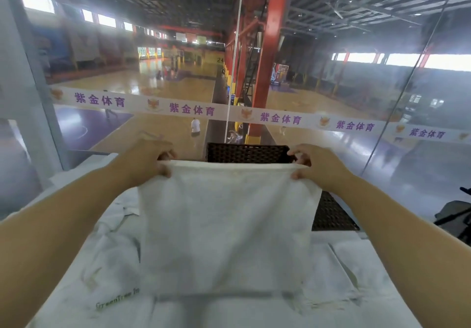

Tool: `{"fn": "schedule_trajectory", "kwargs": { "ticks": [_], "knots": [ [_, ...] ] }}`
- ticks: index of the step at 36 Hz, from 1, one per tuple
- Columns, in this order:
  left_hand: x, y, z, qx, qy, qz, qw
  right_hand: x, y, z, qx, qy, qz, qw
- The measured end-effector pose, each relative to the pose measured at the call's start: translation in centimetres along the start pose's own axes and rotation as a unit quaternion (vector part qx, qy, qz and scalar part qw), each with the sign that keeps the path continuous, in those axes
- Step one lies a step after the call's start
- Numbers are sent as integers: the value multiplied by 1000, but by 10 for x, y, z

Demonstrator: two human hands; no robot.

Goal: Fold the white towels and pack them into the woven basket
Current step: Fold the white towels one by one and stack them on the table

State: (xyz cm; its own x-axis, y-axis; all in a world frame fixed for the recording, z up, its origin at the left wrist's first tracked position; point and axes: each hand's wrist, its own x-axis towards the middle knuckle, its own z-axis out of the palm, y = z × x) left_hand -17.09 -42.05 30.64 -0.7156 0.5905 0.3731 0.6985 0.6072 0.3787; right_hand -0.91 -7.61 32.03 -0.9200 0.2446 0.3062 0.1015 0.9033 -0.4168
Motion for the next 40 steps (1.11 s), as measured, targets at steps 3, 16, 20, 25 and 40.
{"fn": "schedule_trajectory", "kwargs": {
  "ticks": [3,16,20,25,40],
  "knots": [
    [-1,4,-8,46,44,40,997,4,-3,-5,-16,41,-31,999],
    [-125,-7,92,-4,-189,-87,978,-101,41,90,-32,-164,14,986],
    [-179,-12,144,-8,-296,-141,945,-149,60,142,-28,-282,59,957],
    [-222,-12,180,6,-371,-162,914,-189,73,176,-7,-373,75,925],
    [-175,-29,207,21,-288,-169,942,-157,94,200,-4,-317,148,937]
  ]
}}
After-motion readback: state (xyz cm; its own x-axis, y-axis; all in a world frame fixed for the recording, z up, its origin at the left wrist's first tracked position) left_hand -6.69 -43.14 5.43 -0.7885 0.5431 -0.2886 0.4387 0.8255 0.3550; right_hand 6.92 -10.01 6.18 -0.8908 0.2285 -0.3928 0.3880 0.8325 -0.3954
